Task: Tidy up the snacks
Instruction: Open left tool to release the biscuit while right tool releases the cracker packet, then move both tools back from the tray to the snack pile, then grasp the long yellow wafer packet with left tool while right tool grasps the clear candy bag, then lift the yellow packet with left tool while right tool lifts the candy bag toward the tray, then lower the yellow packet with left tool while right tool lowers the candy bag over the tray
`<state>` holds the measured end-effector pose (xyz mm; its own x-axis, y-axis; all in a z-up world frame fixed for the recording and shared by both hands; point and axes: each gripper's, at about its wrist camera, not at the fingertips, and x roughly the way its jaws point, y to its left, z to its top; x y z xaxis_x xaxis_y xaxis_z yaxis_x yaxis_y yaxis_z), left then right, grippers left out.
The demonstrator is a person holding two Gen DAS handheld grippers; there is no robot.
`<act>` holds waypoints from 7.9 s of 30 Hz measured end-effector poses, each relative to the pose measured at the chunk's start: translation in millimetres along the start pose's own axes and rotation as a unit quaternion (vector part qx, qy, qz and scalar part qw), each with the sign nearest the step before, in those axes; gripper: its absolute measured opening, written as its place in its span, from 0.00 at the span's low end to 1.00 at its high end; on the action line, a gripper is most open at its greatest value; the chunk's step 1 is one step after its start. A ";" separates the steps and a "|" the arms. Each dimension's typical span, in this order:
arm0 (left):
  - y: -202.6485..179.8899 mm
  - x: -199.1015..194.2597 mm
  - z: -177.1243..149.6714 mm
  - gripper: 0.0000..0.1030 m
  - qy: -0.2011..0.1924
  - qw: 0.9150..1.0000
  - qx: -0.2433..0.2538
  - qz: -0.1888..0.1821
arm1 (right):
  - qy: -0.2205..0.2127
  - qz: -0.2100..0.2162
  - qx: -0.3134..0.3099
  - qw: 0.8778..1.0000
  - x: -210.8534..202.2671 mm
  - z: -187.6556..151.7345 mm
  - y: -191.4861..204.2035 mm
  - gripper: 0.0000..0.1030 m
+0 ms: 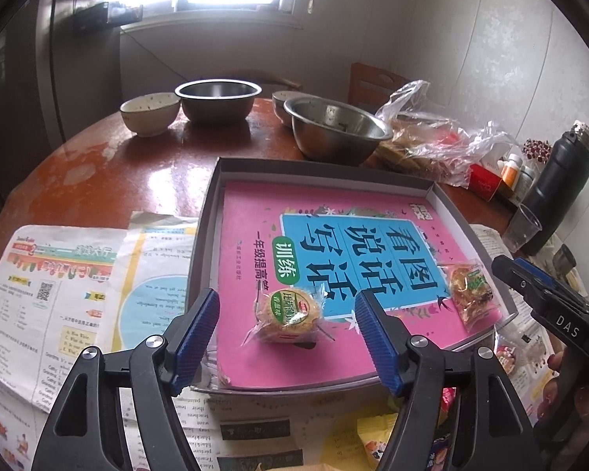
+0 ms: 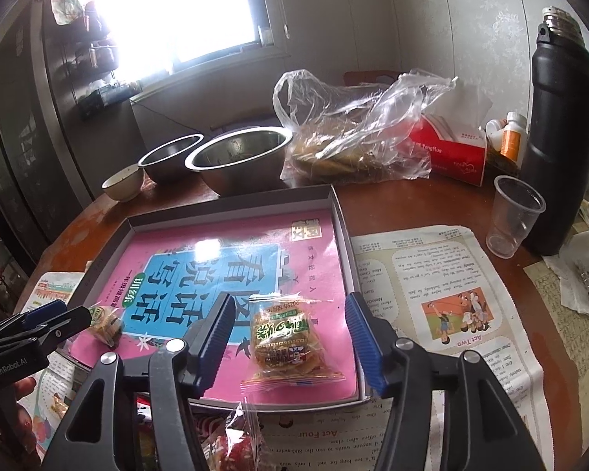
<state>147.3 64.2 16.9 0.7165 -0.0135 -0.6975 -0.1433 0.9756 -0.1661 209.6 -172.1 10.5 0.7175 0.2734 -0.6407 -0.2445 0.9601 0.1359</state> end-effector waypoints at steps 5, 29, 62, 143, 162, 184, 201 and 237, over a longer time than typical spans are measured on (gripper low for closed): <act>1.0 -14.3 0.7 0.73 -0.013 1.000 -0.003 -0.003 | -0.013 0.003 0.004 1.000 -11.3 1.6 -1.5 0.59; -0.1 -61.3 -17.4 0.73 -0.029 0.999 0.011 -0.011 | -0.030 0.034 -0.016 0.999 -65.3 -17.0 13.4 0.64; -6.5 -79.8 -61.4 0.73 0.006 0.999 0.034 -0.017 | 0.005 0.022 -0.018 1.000 -94.3 -66.8 5.2 0.64; -42.0 -21.4 -107.0 0.14 0.104 0.988 0.032 -0.106 | 0.026 0.051 -0.009 0.998 -37.8 -73.1 12.2 0.40; -34.9 -51.0 -93.5 0.14 0.055 0.994 0.025 -0.095 | -0.014 0.052 0.014 0.998 -64.2 -67.5 -3.2 0.37; -24.3 -61.9 -57.6 0.14 0.005 0.997 0.011 -0.080 | -0.038 0.057 -0.006 0.998 -77.3 -54.7 12.7 0.37; -25.0 -54.0 -37.9 0.14 -0.009 0.996 0.010 -0.083 | -0.048 0.059 -0.011 0.997 -73.4 -39.1 18.2 0.37; -26.0 -8.2 14.7 0.14 -0.010 0.995 0.006 -0.097 | -0.058 0.071 -0.010 0.996 -35.9 13.6 44.3 0.36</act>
<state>155.3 42.2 37.2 0.7438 -0.1967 -0.6388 0.0067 0.9579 -0.2871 181.9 -138.6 49.7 0.7453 0.4123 -0.5239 -0.3614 0.9102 0.2022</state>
